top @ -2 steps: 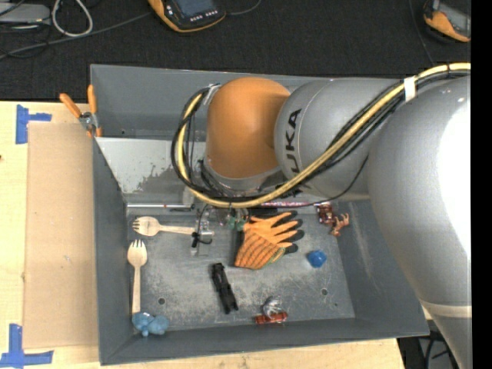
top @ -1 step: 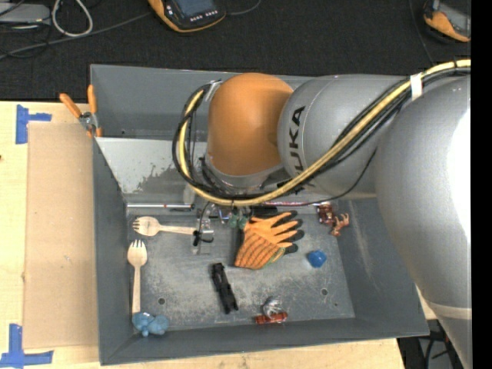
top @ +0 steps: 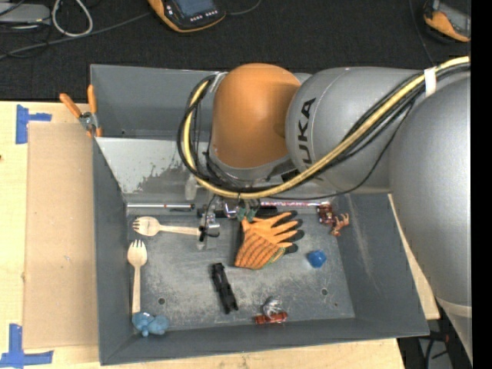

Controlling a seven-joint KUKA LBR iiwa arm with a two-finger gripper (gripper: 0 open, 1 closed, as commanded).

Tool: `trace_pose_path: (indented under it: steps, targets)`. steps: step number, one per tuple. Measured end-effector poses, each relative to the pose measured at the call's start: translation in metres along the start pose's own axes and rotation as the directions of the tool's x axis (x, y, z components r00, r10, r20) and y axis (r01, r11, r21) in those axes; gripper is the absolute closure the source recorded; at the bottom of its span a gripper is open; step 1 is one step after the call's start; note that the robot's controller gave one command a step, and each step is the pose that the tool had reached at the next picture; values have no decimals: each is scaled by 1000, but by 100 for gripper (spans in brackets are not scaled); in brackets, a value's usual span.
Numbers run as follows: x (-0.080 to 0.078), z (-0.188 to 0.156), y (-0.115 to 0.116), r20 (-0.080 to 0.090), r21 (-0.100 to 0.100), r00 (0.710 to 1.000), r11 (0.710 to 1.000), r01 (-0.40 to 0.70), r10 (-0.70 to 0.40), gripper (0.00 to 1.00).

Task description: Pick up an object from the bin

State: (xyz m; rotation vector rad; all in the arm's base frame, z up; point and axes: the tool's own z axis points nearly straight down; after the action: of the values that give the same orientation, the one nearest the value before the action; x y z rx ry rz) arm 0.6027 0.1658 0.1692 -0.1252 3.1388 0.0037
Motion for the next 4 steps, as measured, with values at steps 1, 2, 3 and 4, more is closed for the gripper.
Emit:
trace_pose_path:
  steps: [1,2,3,4]
  targets:
    - [-4,-6,3,0,-1,999,999,-37,37,0]
    - [4,-22,4,2,0,1000,1000,25,-25,0]
    - [-8,-15,0,1,0,1000,1000,13,-13,0]
    - [6,-16,-1,1,-1,1000,1000,25,-25,0]
